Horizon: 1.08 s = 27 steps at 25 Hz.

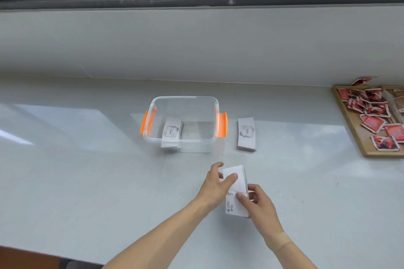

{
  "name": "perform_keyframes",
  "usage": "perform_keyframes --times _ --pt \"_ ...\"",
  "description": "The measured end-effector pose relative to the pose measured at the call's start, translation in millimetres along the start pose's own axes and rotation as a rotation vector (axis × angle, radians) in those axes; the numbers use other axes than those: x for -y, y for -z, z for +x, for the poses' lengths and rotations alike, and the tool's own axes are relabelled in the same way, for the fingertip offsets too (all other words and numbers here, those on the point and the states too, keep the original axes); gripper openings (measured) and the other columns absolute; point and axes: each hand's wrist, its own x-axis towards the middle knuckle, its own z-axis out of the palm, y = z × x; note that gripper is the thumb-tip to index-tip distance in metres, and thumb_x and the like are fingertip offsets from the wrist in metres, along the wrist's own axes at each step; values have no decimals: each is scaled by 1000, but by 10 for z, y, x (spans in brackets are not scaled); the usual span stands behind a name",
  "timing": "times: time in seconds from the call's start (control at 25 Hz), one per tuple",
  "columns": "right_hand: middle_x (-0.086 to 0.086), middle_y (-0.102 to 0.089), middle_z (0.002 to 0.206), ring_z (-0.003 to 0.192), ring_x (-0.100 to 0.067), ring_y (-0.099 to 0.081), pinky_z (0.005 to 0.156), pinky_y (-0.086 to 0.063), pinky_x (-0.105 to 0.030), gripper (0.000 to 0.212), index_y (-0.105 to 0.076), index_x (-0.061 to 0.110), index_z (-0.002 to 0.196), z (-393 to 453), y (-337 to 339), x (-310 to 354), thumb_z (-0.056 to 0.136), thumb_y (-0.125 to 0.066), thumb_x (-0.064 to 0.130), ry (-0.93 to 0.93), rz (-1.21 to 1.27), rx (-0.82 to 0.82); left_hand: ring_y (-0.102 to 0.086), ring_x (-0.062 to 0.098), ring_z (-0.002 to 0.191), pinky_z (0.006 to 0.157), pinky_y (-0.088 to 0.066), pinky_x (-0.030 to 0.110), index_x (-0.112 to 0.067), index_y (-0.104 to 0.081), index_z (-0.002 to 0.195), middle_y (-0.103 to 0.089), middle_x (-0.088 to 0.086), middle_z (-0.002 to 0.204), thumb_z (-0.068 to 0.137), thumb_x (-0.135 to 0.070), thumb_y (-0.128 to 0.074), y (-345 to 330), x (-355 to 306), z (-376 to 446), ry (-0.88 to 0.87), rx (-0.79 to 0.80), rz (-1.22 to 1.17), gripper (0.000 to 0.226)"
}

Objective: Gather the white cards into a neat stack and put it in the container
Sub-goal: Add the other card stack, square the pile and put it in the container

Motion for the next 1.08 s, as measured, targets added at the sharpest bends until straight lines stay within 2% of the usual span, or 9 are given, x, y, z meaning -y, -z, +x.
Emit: perform_keyframes --times 0.12,0.28,0.36,0.48,0.56,0.72,0.8,0.92,1.08 --pt "-11 -72 96 88 -22 -70 66 -55 -36 12 -63 28 100 236 138 147 89 -67 24 -63 133 -9 -68 14 83 83 -54 35 -24 -46 126 -63 0 104 90 -26 -57 30 -12 113 80 73 -96 38" --pt "-7 -73 98 88 -17 -70 62 -51 -28 16 -63 27 105 610 306 366 90 -67 26 -70 132 -10 -68 8 69 73 -55 31 -21 -60 108 -66 -1 86 87 -11 -57 -43 -196 364 53 35 -161 24" --pt "-2 -70 98 85 -15 -68 61 -52 -29 18 -63 29 107 787 371 457 89 -66 29 -31 79 -47 -67 12 74 72 -55 31 -20 -61 108 -66 2 88 88 -9 -56 -106 -323 508 30 -28 -214 24" --pt "2 -63 100 81 -21 -61 73 -55 -41 18 -65 33 108 1103 466 559 91 -61 35 35 -69 -119 -65 18 81 80 -55 40 -19 -61 108 -66 5 93 88 -8 -55 -247 -472 772 27 -150 -268 23" --pt "2 -59 99 77 -18 -59 75 -53 -39 17 -65 36 107 1308 505 613 93 -57 34 74 -138 -131 -63 15 80 77 -52 35 -19 -62 107 -67 3 93 88 -9 -55 -335 -552 927 32 -215 -312 23" --pt "3 -63 96 71 -8 -59 68 -46 -28 26 -64 31 116 1596 486 681 91 -59 34 137 -275 -198 -60 -4 72 65 -45 10 -25 -62 104 -65 -12 84 88 -14 -59 -445 -635 1172 -15 -379 -288 20" --pt "3 -64 97 73 -10 -61 70 -48 -32 31 -63 28 119 1685 439 699 89 -62 35 147 -298 -232 -61 -5 75 67 -46 9 -29 -60 104 -65 -16 86 87 -19 -61 -487 -650 1246 -31 -435 -249 20" --pt "2 -61 100 79 -15 -62 72 -49 -33 32 -64 25 117 1758 393 680 87 -64 36 152 -353 -286 -61 0 87 77 -51 21 -28 -59 107 -66 -19 92 86 -20 -62 -533 -636 1338 -44 -471 -179 23" --pt "4 -57 107 81 -14 -61 69 -47 -32 41 -58 27 122 1785 396 630 84 -67 41 120 -339 -298 -59 -7 83 66 -44 6 -29 -57 104 -64 -19 92 86 -18 -62 -533 -609 1409 -57 -465 -137 22"
